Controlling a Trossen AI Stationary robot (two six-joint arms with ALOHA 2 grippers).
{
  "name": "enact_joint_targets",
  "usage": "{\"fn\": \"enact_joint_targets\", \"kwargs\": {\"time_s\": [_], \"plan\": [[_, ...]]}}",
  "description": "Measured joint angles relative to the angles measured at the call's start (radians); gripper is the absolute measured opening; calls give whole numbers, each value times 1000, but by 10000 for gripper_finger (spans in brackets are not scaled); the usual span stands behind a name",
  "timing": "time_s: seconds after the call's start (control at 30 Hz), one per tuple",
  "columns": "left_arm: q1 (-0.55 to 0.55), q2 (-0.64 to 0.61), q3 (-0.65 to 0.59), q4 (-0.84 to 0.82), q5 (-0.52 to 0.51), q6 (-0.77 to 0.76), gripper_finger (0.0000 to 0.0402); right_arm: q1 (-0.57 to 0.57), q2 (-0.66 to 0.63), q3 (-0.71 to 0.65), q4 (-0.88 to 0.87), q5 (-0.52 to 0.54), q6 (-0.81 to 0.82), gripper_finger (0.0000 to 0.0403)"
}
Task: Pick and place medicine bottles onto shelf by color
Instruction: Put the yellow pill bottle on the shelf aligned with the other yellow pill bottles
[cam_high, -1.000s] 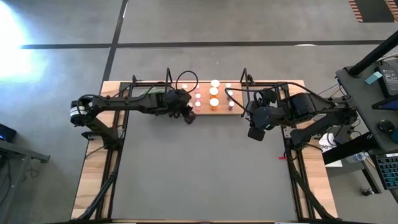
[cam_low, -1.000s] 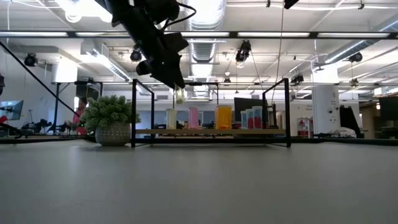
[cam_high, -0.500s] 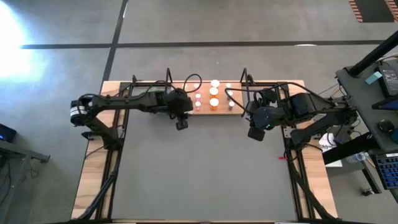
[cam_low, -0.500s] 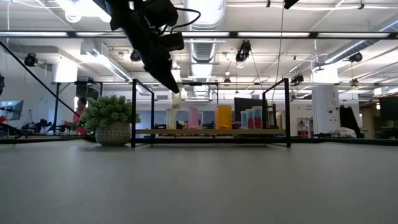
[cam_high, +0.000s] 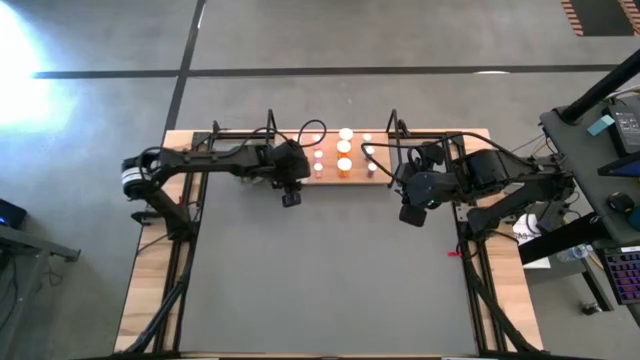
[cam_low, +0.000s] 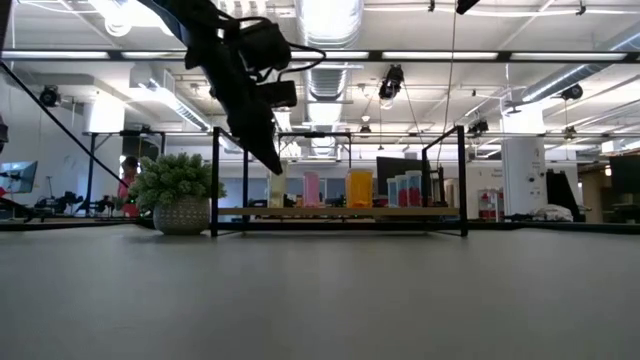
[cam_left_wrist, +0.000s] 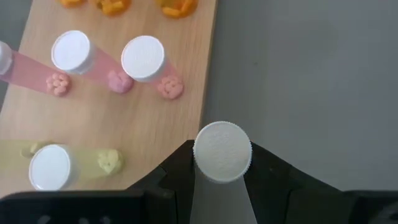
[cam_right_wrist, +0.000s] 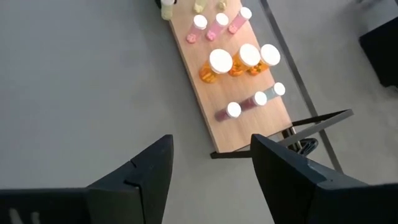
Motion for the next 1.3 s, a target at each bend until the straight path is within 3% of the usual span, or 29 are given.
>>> {"fn": "enact_joint_targets", "kwargs": {"time_s": [0.63,1.3], "plan": [[83,8,-13,12,-1,0,102,0,0,0,0,0,-13,206],[85,8,-28,20,3,16,102,0,0,0,0,0,-19,206]]}}
